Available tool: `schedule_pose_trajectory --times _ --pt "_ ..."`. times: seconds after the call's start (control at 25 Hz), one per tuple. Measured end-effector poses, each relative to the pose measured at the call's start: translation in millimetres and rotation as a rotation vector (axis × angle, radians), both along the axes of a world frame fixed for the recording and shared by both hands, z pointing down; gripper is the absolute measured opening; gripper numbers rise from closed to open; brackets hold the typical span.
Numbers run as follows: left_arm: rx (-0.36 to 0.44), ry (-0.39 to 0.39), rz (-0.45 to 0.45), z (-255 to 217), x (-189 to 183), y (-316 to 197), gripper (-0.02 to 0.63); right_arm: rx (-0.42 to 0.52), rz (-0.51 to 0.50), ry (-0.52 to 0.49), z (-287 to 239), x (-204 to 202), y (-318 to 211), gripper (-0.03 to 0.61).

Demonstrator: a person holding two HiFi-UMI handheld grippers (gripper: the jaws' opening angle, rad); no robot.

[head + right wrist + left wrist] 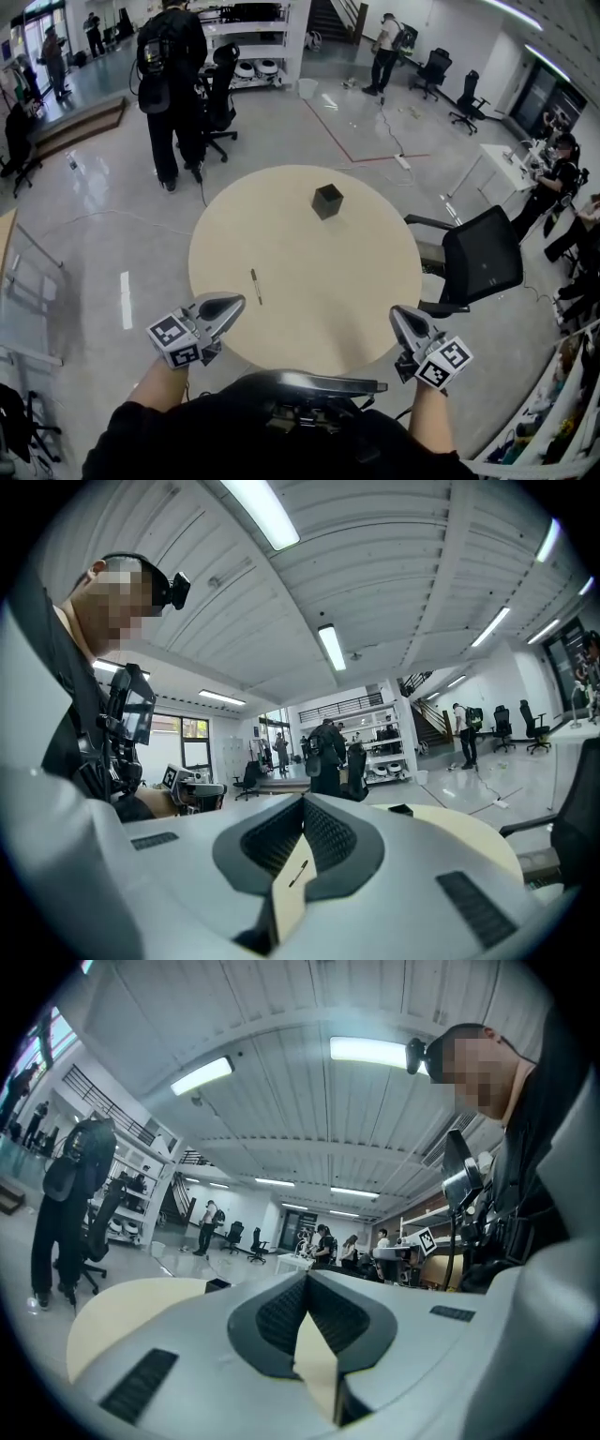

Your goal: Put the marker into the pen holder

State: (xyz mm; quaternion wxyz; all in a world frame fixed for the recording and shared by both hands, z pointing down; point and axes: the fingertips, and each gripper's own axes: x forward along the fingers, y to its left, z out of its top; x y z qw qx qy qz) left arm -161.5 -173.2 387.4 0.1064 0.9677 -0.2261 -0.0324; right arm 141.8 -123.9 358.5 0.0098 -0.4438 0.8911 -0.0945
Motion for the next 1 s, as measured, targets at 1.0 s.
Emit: schedule_pose_trajectory --times 1.0 --pt "0.2 -0.788 0.0 129.1 51.7 -119.2 -0.002 -0.074 -0.238 -0.015 57.5 38.9 -153.5 0.003"
